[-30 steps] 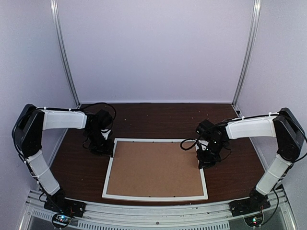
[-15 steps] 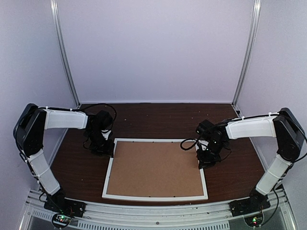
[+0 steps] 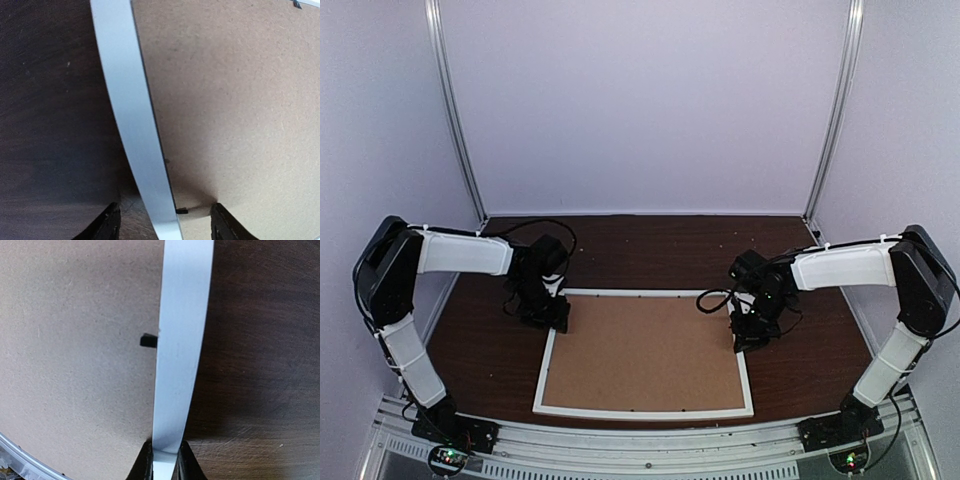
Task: Put the photo into the frame
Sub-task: Press the fastener onto the backboard.
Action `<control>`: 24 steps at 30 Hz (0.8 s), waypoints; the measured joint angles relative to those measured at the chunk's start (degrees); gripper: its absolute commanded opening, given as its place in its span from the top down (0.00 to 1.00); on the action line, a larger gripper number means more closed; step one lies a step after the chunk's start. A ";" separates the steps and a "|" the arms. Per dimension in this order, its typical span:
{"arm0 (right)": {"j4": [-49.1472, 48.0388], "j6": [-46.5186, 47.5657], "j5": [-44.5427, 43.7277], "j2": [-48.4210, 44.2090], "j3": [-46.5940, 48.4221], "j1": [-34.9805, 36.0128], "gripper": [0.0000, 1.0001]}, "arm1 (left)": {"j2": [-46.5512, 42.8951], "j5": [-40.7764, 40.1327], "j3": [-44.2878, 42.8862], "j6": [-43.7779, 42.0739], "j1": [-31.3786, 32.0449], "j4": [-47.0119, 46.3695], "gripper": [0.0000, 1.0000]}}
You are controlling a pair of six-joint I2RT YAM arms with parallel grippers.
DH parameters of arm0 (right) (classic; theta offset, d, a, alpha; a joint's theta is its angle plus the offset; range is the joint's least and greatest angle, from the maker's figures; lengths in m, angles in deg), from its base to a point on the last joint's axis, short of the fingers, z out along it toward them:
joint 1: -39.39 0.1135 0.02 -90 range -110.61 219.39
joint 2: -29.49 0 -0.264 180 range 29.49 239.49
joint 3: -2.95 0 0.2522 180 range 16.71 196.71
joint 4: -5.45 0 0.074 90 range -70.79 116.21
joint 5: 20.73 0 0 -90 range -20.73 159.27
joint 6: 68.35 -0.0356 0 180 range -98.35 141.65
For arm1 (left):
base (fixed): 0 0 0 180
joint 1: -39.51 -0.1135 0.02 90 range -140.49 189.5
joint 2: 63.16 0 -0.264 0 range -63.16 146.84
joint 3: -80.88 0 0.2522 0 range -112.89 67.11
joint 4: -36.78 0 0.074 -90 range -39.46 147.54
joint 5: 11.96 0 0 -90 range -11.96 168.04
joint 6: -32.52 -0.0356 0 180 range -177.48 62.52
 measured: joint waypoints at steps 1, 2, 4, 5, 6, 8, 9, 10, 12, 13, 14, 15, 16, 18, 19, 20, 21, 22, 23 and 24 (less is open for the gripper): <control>-0.02 0.00 0.04 0.00 0.00 0.00 0.97 | 0.00 -0.02 0.00 0.15 0.31 -0.17 0.37; -0.04 0.00 0.07 0.00 0.00 0.00 0.97 | 0.00 -0.02 0.02 0.22 0.57 -0.31 0.37; -0.09 0.00 0.13 0.00 -0.04 -0.02 0.97 | -0.02 -0.15 0.02 0.37 0.81 -0.39 0.37; -0.09 -0.02 0.17 0.00 -0.04 -0.02 0.97 | -0.11 -0.33 0.09 0.39 0.81 -0.39 0.37; -0.09 -0.02 0.20 0.00 -0.07 -0.02 0.97 | -0.31 -0.48 0.20 0.42 0.83 -0.46 0.37; -0.09 0.00 0.22 0.00 -0.07 -0.02 0.97 | -1.03 -0.74 0.83 0.39 0.94 -0.33 0.37; -0.09 0.00 0.24 0.00 -0.07 -0.13 0.97 | -1.60 -0.83 1.33 0.39 0.98 0.07 0.37; -0.09 0.00 0.24 0.00 -0.07 -0.17 0.97 | -2.32 -0.92 1.97 0.39 1.09 0.52 0.37; -0.11 0.00 0.26 0.00 -0.07 -0.17 0.97 | -4.31 -1.01 3.23 0.39 1.29 1.73 0.36; -0.11 0.00 0.31 0.00 -0.07 -0.17 0.97 | -5.75 -1.01 3.98 0.39 1.31 2.34 0.36; -0.11 0.00 0.31 0.00 -0.07 -0.17 0.97 | -7.23 -1.01 4.68 0.39 1.33 3.02 0.36; -0.11 0.00 0.35 0.00 -0.07 -0.17 0.97 | -8.96 -1.03 5.57 0.39 1.33 3.45 0.36; -0.11 0.00 0.37 0.00 -0.07 -0.17 0.97 | -10.29 -1.07 6.25 0.42 1.33 3.89 0.36; -0.11 0.02 0.39 0.00 -0.07 -0.17 0.97 | -13.20 -1.14 8.04 0.68 1.33 5.07 0.36; -0.11 0.02 0.39 0.00 -0.07 -0.20 0.97 | -14.34 -1.09 8.98 0.92 1.33 5.25 0.36; -0.11 0.02 0.39 0.00 -0.07 -0.22 0.97 | -15.32 -0.94 9.94 1.18 1.33 5.57 0.36; -0.11 0.04 0.39 0.00 -0.07 -0.22 0.97 | -16.09 -0.72 10.86 1.46 1.33 5.90 0.36; -0.11 0.02 0.39 0.00 -0.07 -0.22 0.97 | -16.59 -0.46 11.65 1.73 1.33 6.12 0.36; -0.11 0.04 0.42 0.00 -0.07 -0.22 0.97 | -16.98 -0.26 12.55 2.03 1.33 6.14 0.36; -0.13 0.04 0.42 0.00 -0.07 -0.24 0.97 | -17.25 -0.02 13.40 2.38 1.33 6.12 0.36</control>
